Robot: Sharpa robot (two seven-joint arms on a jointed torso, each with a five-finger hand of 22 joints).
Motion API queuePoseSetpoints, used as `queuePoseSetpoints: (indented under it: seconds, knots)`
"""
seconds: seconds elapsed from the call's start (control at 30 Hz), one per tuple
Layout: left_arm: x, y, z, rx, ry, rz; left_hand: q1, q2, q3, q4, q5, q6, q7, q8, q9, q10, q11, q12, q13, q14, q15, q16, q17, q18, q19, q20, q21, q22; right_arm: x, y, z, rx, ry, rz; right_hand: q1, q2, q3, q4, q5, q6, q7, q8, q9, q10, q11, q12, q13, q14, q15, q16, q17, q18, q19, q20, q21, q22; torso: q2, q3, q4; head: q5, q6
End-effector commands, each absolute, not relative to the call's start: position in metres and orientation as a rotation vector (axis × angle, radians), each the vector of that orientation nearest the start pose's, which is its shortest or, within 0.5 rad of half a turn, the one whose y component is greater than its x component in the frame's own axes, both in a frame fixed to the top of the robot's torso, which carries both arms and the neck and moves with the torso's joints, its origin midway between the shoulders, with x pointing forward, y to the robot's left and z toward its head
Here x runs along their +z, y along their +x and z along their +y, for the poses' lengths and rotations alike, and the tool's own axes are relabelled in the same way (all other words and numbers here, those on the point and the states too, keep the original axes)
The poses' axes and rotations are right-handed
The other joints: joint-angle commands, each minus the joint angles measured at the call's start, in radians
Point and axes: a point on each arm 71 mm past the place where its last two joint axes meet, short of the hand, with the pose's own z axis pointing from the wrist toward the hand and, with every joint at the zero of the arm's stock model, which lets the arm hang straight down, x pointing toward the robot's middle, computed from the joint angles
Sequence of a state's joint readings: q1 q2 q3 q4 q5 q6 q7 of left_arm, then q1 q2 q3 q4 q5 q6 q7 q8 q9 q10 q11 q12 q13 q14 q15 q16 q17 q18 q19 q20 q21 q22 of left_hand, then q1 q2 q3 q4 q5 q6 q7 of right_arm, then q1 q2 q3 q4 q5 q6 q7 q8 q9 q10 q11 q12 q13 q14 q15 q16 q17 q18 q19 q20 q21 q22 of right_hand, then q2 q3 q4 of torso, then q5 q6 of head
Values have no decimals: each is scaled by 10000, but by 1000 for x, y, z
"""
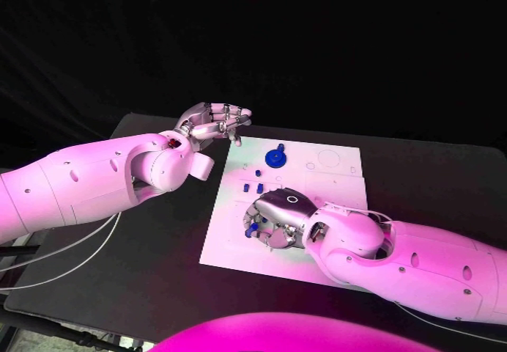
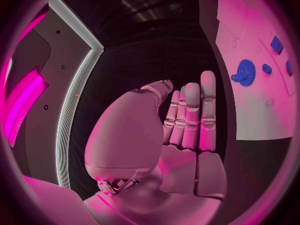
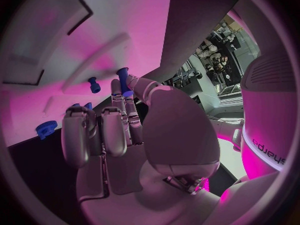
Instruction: Assemble the parts on the task board
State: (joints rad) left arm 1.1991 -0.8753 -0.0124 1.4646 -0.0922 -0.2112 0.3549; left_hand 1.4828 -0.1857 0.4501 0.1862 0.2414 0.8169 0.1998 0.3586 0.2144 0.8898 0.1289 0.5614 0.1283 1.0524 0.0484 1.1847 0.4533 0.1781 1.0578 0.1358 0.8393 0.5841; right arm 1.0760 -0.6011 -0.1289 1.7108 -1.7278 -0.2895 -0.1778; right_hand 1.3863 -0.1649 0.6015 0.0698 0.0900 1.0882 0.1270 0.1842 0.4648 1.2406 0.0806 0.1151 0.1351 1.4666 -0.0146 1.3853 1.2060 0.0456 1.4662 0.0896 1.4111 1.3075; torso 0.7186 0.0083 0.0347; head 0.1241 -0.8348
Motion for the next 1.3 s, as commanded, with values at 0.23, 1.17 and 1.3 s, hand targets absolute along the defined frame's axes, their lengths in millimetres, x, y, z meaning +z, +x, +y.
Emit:
queuePoseSetpoints:
  seconds: [0.23, 1.17, 1.3]
  knots:
    - [-172, 500, 236, -15515, -10289, 14612, -137, -3, 76, 6, 18, -72, 24, 5, 0, -77, 25, 73, 19, -41, 35, -33, -21, 68, 50, 2, -67, -19, -238, 371, -33, 8954, -6126, 16758, -10, -47, -21, -56, 69, -8, 27, 21, 18, 175, -202, -9, 18, 325, -34, -42, -43, -111, 447, -55, -37, 2001, 2, 3, -1, 21, -5]
    - [-172, 500, 238, -15465, -10323, 14636, -152, -1, 86, 5, 17, -75, 25, 8, 1, -82, 26, 82, 20, -42, 35, -31, -25, 68, 50, 2, -69, -20, -231, 371, -33, 9151, -5627, 15886, -1151, -923, -878, 351, 461, -1709, 261, -927, -374, -1226, 106, -487, -155, 175, 227, -252, -454, 62, 131, 183, -922, 1712, 2, 6, 5, -12, -15]
    - [-172, 500, 238, -15461, -10325, 14635, -152, -1, 86, 5, 17, -75, 25, 8, 1, -82, 26, 82, 20, -42, 35, -31, -25, 68, 50, 2, -69, -20, -223, 369, -43, 9440, -5200, 15238, -973, -769, -1893, 435, 527, -2107, 96, -1077, -431, -2039, 220, -297, -232, -22, 317, -606, -1001, 243, -223, 267, -1919, 1340, -10, 10, 4, -28, -5]
